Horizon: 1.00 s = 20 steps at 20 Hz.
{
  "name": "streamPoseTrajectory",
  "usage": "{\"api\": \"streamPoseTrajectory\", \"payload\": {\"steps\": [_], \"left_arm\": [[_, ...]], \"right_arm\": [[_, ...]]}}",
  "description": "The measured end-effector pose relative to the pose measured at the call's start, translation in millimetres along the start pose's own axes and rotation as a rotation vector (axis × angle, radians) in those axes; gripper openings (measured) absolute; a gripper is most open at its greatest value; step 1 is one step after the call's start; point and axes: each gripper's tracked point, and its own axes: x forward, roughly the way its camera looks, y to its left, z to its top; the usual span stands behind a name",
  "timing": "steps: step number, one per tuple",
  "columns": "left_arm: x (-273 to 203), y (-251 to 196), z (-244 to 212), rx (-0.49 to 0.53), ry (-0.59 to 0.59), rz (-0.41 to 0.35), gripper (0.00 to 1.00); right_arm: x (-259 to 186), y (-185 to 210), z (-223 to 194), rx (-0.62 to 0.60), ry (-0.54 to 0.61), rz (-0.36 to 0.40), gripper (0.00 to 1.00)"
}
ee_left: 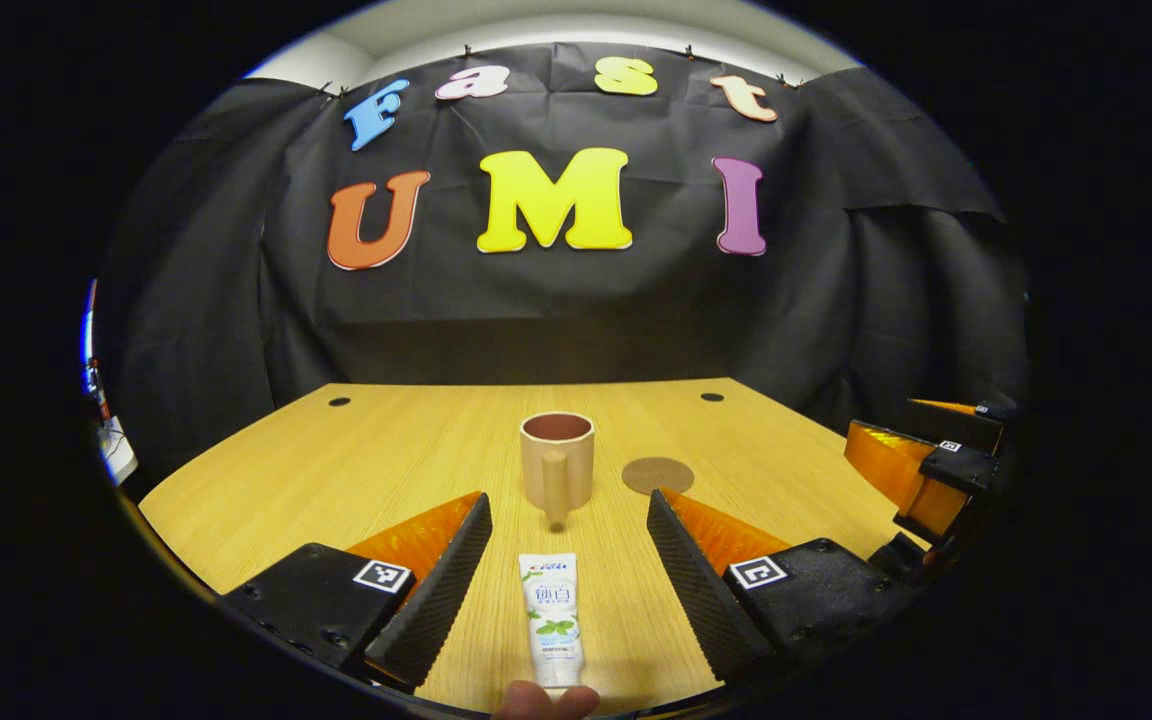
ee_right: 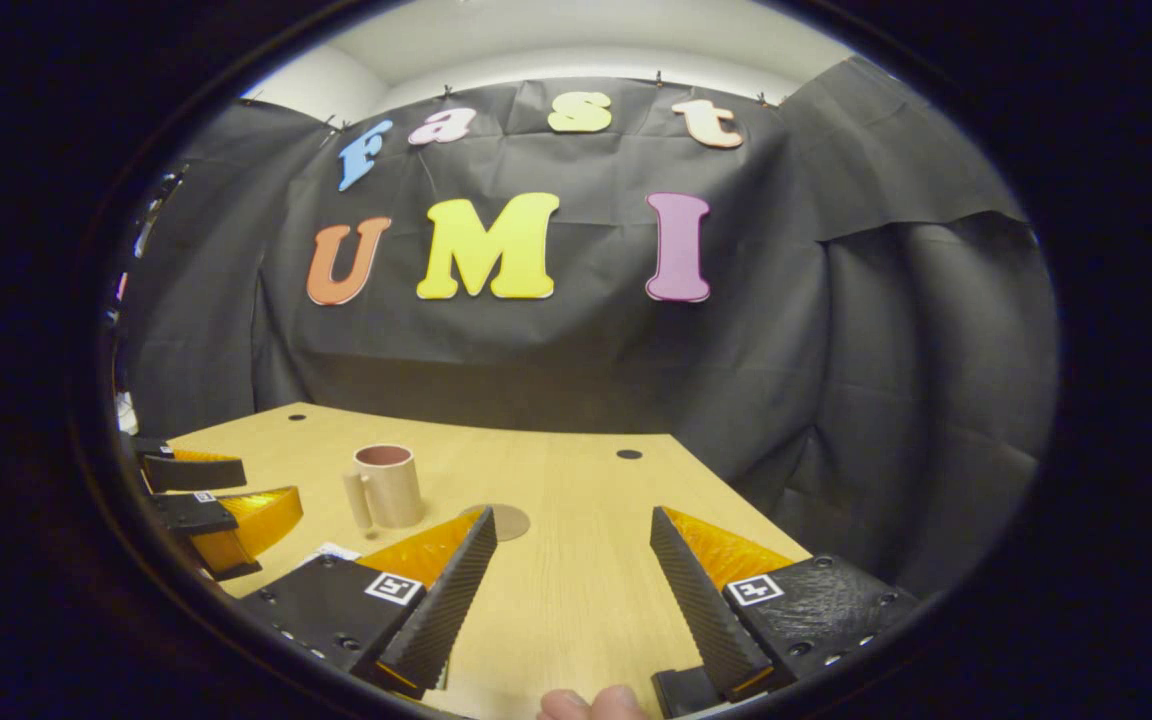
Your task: Put the toothbrush and toothpaste on the desktop into the cup, then pick up the cup and place it on the coaster on the desktop.
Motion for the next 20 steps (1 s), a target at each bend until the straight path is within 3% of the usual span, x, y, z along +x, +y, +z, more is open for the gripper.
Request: {"api": "streamPoseTrajectory", "payload": {"steps": [11,20], "left_arm": [[4.9,-5.3,-79.2,-0.035,0.302,-0.031,1.0],[20.0,-2.0,-104.4,-0.059,0.458,-0.014,0.99]], "right_arm": [[1.5,-4.6,-48.5,0.007,0.123,0.011,0.94],[4.4,-2.6,-59.1,0.001,0.156,0.02,0.94]]}}
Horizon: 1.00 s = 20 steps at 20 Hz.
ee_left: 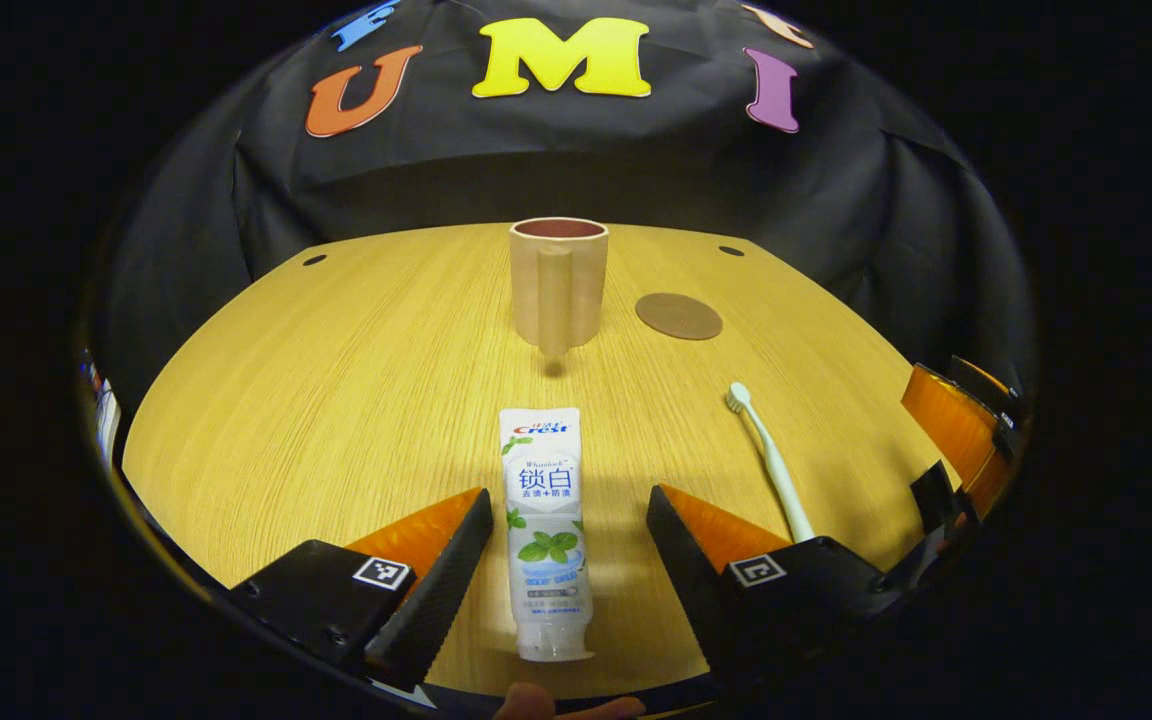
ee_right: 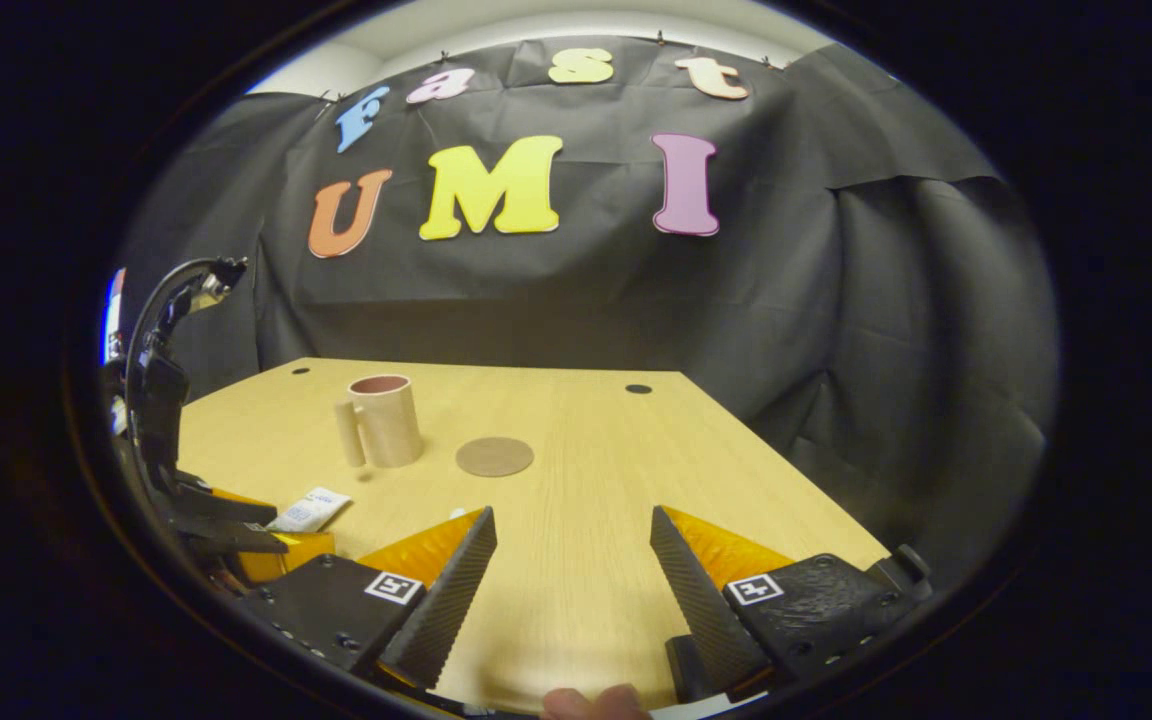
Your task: Put the toothbrush and toothpaste on the desktop into the cup, then pick up the cup and place it on the coaster on the desktop.
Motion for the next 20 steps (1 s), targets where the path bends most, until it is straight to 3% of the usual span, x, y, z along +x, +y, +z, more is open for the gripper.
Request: {"api": "streamPoseTrajectory", "payload": {"steps": [6,10,11,12,13,14,20], "left_arm": [[-3.7,14.4,9.8,0.017,0.016,0.05,0.82],[3.7,20.3,11.9,-0.029,0.023,0.069,0.48],[4.4,18.5,14.7,-0.035,0.017,0.067,0.51],[4.8,18.1,17.4,-0.043,0.008,0.062,0.46],[2.0,16.7,19.1,-0.053,-0.004,0.051,0.49],[-1.3,15.8,20.2,-0.06,-0.019,0.043,0.43],[-29.3,9.9,41.8,-0.063,-0.184,0.007,0.38]], "right_arm": [[4.1,7.7,-9.2,0.017,0.028,0.013,0.95],[7.6,16.9,-16.1,0.006,0.061,0.034,0.95],[8.1,21.6,-20.6,0.001,0.076,0.046,0.95],[8.5,25.7,-24.7,0.0,0.091,0.055,0.95],[8.0,29.8,-29.4,-0.001,0.102,0.066,0.95],[8.3,35.6,-32.0,0.001,0.115,0.08,0.95],[15.5,63.7,-51.1,-0.004,0.21,0.152,0.95]]}}
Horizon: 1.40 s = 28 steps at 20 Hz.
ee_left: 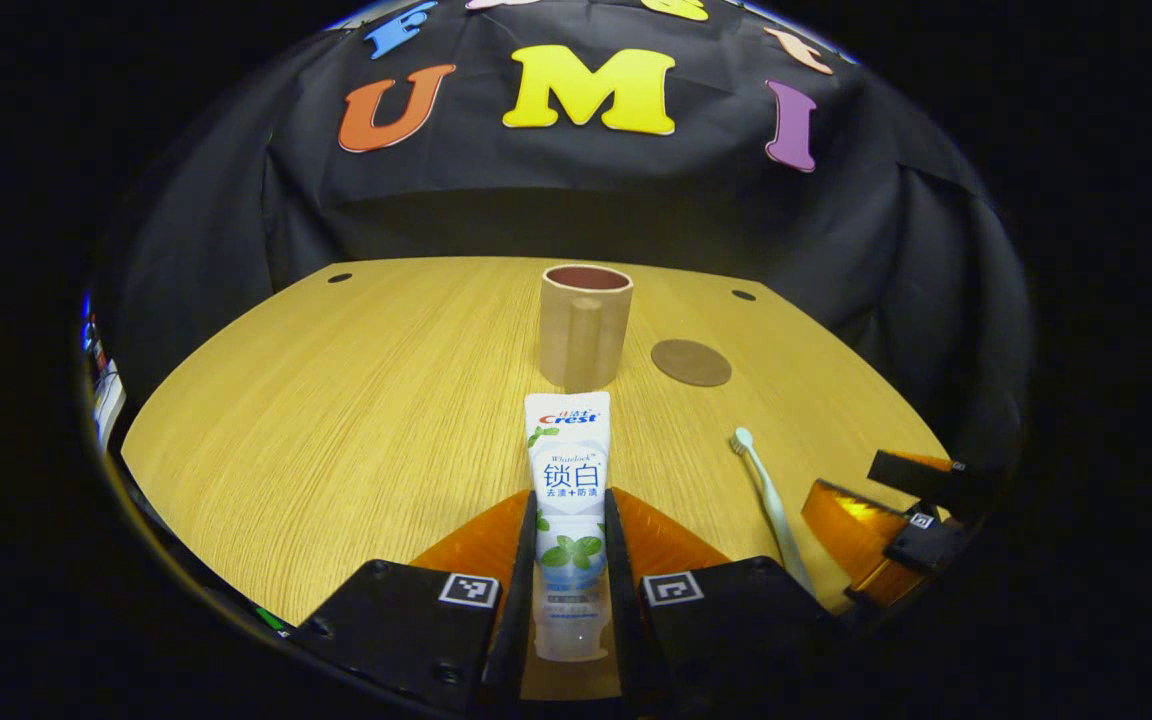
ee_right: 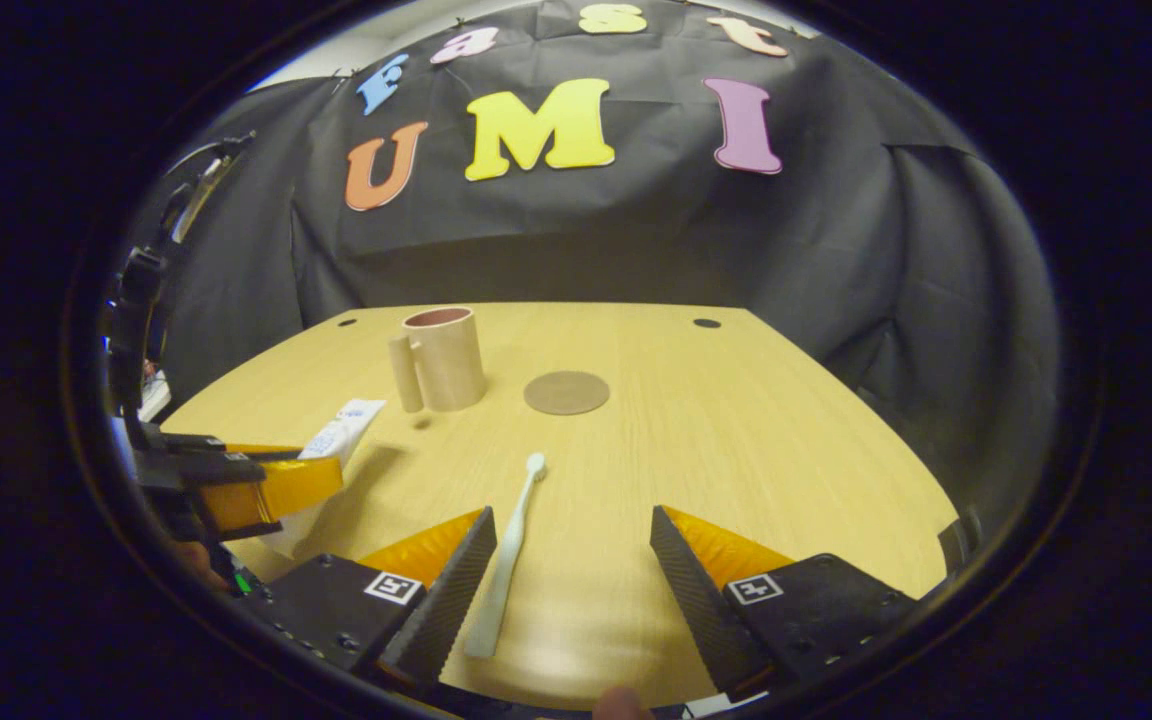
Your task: Put the toothbrush and toothpaste on the desktop into the cup, then pick up the cup and place it on the coaster on the desktop.
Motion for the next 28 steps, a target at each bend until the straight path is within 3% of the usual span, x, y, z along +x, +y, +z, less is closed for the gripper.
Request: {"api": "streamPoseTrajectory", "payload": {"steps": [4,12,15,18,19,20,21,22,24,28], "left_arm": [[-24.6,-1.3,10.9,0.003,-0.099,-0.022,0.36],[-44.2,5.1,40.5,0.017,-0.195,-0.022,0.35],[-47.9,7.8,47.2,0.008,-0.215,-0.022,0.35],[-51.5,14.7,56.4,-0.001,-0.244,-0.007,0.35],[-52.6,16.8,60.6,0.0,-0.255,0.001,0.35],[-53.3,17.6,64.8,0.002,-0.269,0.005,0.34],[-54.6,18.9,70.1,0.005,-0.283,0.009,0.35],[-54.7,18.5,75.0,0.008,-0.297,0.008,0.35],[-55.2,17.7,90.8,0.011,-0.343,0.007,0.35],[-39.6,20.9,125.8,0.025,-0.432,0.024,0.34]], "right_arm": [[8.3,15.8,-0.5,-0.013,0.019,0.019,0.95],[37.1,29.3,1.7,-0.004,0.062,-0.038,0.95],[46.4,34.1,-3.2,-0.014,0.094,-0.053,0.91],[52.8,38.8,-11.0,0.018,0.137,-0.05,0.82],[54.5,36.7,-13.9,0.033,0.152,-0.058,0.77],[56.2,37.8,-12.8,0.058,0.151,-0.047,0.61],[58.2,32.0,-11.6,0.067,0.149,-0.069,0.54],[59.1,27.4,-10.2,0.079,0.149,-0.082,0.36],[58.3,31.9,-11.0,0.088,0.151,-0.033,0.05],[57.3,28.1,-8.0,0.095,0.141,0.005,0.0]]}}
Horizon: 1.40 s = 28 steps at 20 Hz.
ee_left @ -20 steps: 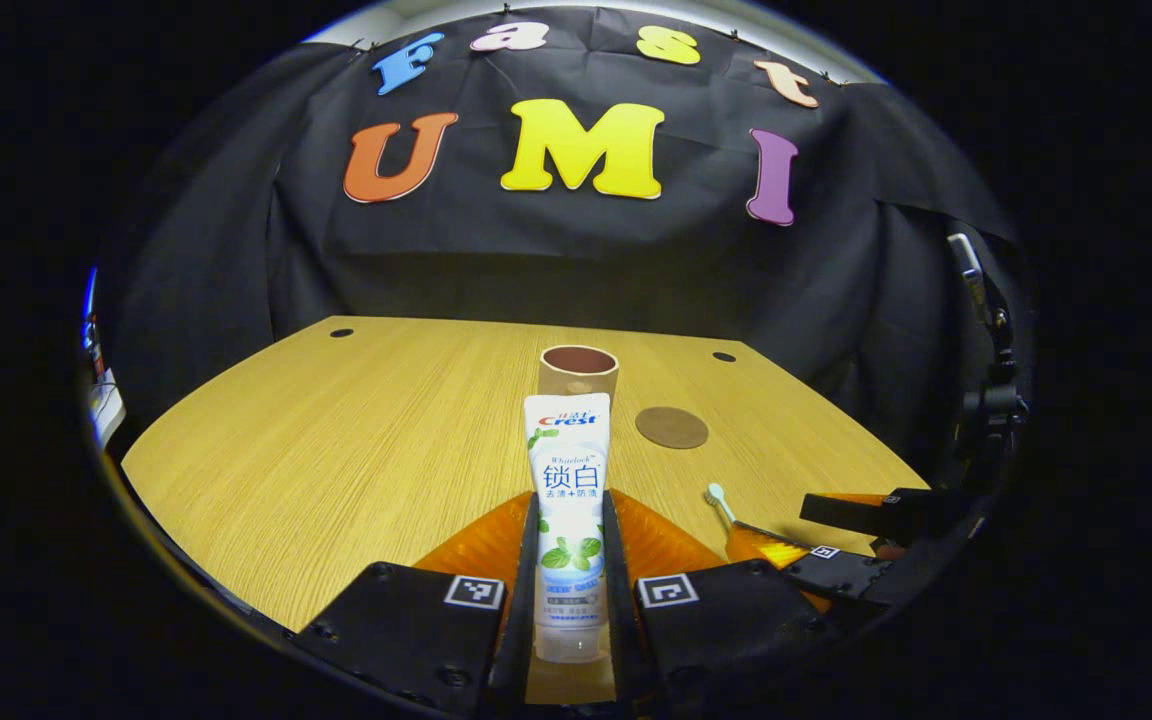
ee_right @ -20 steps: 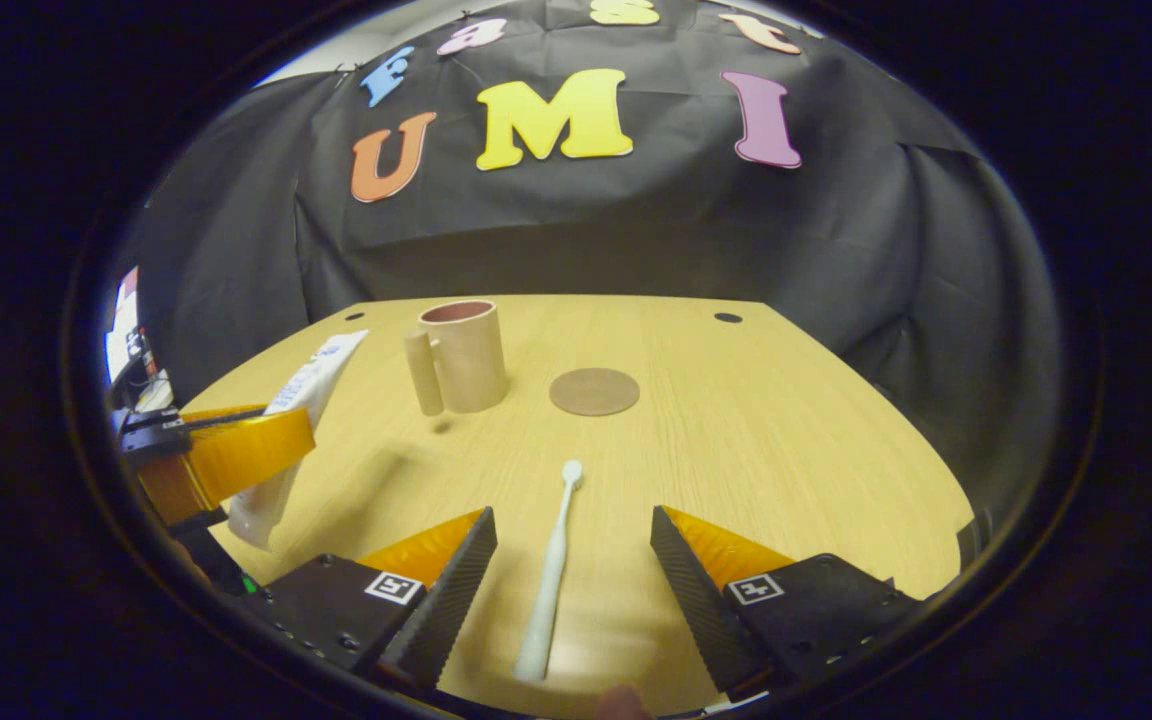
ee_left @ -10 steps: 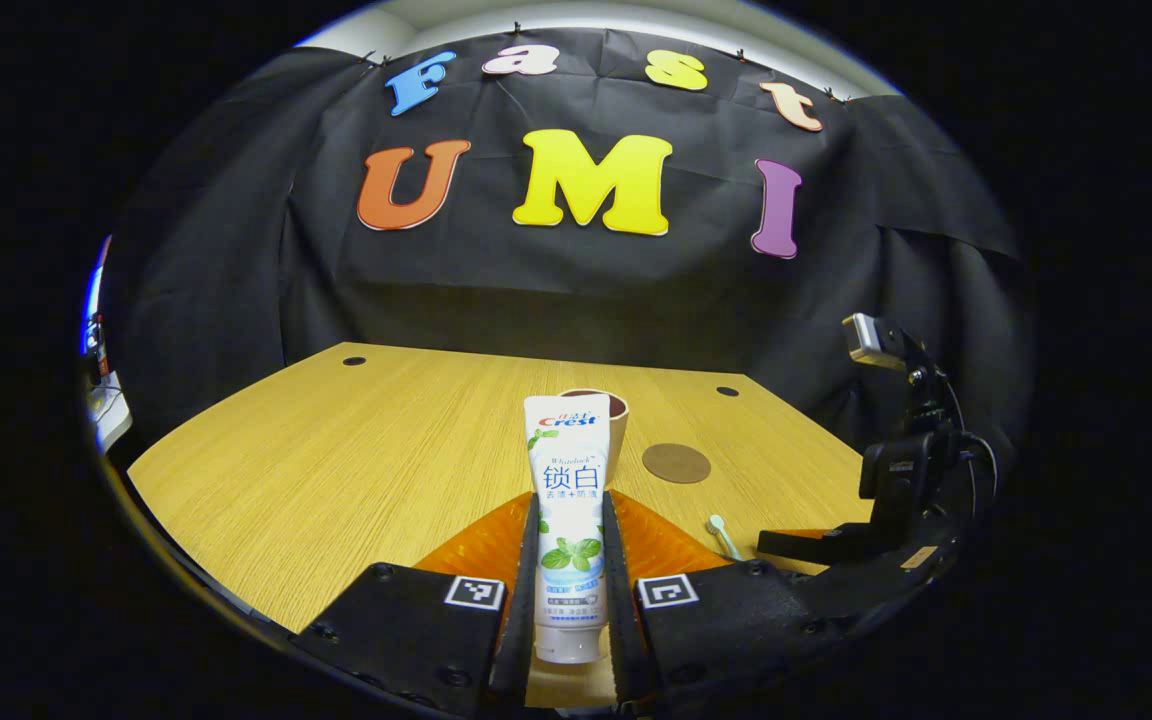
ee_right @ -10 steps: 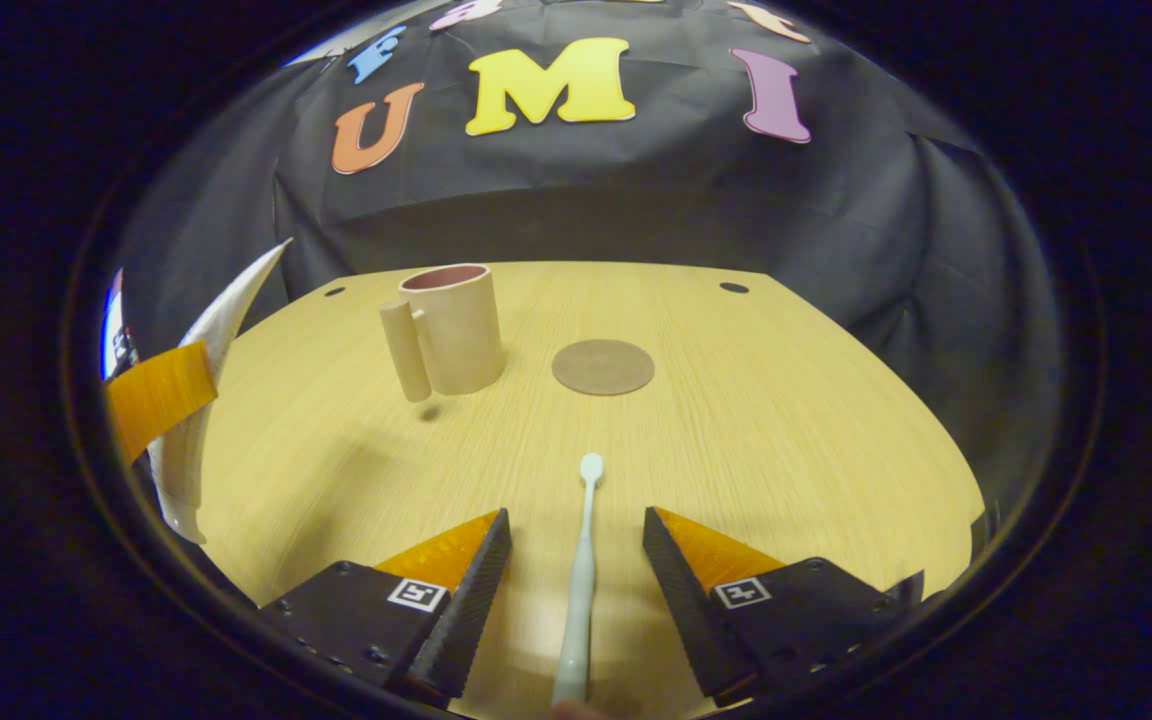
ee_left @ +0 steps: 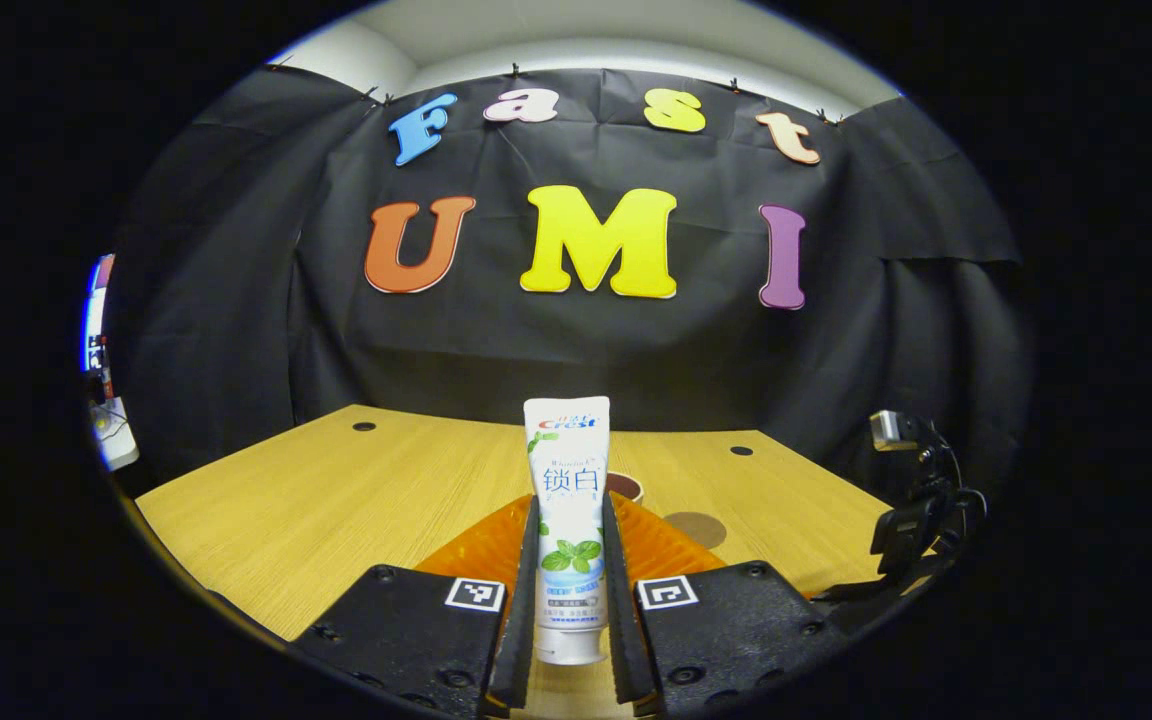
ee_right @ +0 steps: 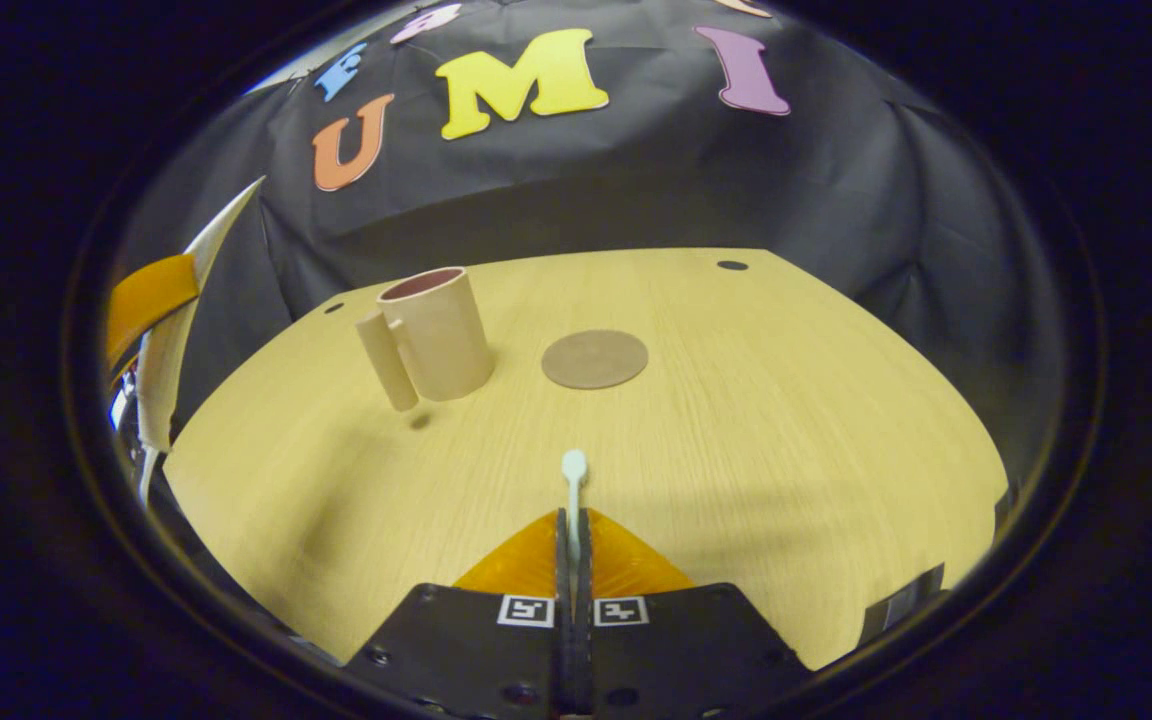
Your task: Put the toothbrush and toothpaste on the desktop into the cup, then pick up the cup and place it on the coaster on the desktop.
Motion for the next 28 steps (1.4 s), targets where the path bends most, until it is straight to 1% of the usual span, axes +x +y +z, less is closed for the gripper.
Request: {"api": "streamPoseTrajectory", "payload": {"steps": [5,8,10,15,17,20,23,28], "left_arm": [[41.7,-11.1,27.6,-0.006,-0.077,-0.03,0.34],[72.7,-17.3,38.5,-0.007,-0.119,-0.052,0.34],[92.6,-25.6,39.0,-0.026,-0.133,-0.076,0.34],[134.6,-35.0,22.0,-0.076,-0.103,-0.1,0.34],[143.8,-32.7,21.1,-0.087,-0.107,-0.089,0.34],[150.6,-28.0,18.9,-0.075,-0.11,-0.072,0.38],[154.3,-27.6,18.3,-0.069,-0.112,-0.073,0.38],[159.0,-26.6,13.8,-0.051,-0.095,-0.073,0.42]], "right_arm": [[-21.4,-11.5,20.0,0.012,-0.066,0.029,0.0],[-42.2,-32.0,42.6,0.023,-0.133,0.017,0.0],[-54.8,-44.6,48.7,0.036,-0.164,0.01,0.0],[-77.3,-68.0,54.0,0.066,-0.202,-0.002,0.0],[-81.0,-71.8,58.2,0.074,-0.212,-0.003,0.0],[-80.7,-77.1,61.7,0.089,-0.214,0.003,0.0],[-81.4,-77.9,64.1,0.101,-0.219,0.016,0.0],[-79.1,-76.7,63.8,0.106,-0.217,0.023,0.0]]}}
